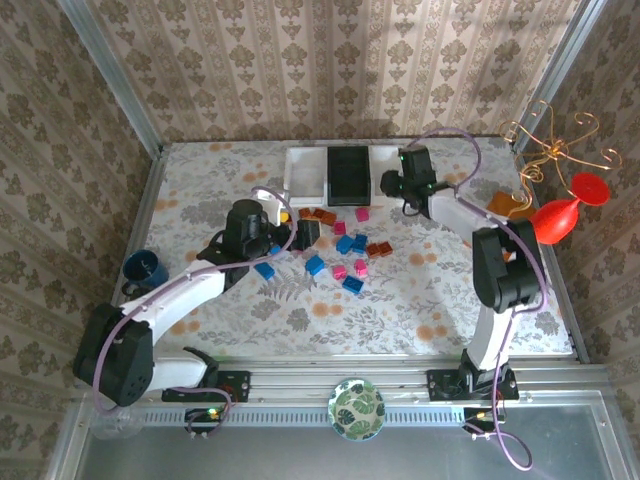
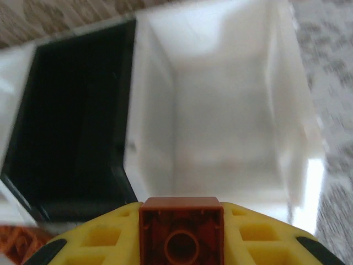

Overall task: Sort the legos into containers by color
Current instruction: Place the lego in the container.

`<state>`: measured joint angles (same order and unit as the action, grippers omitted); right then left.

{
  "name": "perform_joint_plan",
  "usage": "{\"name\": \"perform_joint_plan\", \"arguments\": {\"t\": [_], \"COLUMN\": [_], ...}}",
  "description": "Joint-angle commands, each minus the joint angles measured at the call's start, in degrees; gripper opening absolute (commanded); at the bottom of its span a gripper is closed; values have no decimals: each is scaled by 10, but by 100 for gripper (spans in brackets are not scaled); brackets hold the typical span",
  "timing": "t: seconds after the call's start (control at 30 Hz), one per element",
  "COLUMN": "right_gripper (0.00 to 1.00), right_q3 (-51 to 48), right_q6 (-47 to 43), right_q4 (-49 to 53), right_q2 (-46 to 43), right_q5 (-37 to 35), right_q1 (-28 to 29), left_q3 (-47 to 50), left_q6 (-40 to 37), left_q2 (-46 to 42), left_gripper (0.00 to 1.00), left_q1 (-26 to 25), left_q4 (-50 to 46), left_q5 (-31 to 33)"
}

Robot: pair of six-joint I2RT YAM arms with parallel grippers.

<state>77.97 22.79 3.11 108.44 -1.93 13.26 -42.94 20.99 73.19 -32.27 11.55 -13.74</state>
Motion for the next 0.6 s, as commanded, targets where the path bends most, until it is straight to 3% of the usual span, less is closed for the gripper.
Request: {"name": "perform_joint_plan", "arguments": {"t": [0.0, 0.17, 0.27, 0.37, 0.57], "right_gripper": [27, 38, 49, 56, 64], "right_q3": [83, 238, 262, 204, -45], "right_q6": [10, 10, -4, -12, -10], "right_q4": [-8, 52, 69, 50, 1], "right_q2": [78, 176, 169, 110, -73], "right_q5": [-16, -18, -20, -6, 36], "right_q1": [-10, -24, -26, -25, 0], "left_q3": [-22, -23, -19, -8, 17], "left_q6": [-6, -10, -14, -20, -29], "left_q2": [-4, -8, -14, -21, -28], "left_gripper": [100, 100, 100, 100, 100], "left_q1": [-6, -8, -9, -9, -5], "left_q4": [6, -14, -27, -33, -47], "left_q5": [-6, -2, 3, 15, 19]}}
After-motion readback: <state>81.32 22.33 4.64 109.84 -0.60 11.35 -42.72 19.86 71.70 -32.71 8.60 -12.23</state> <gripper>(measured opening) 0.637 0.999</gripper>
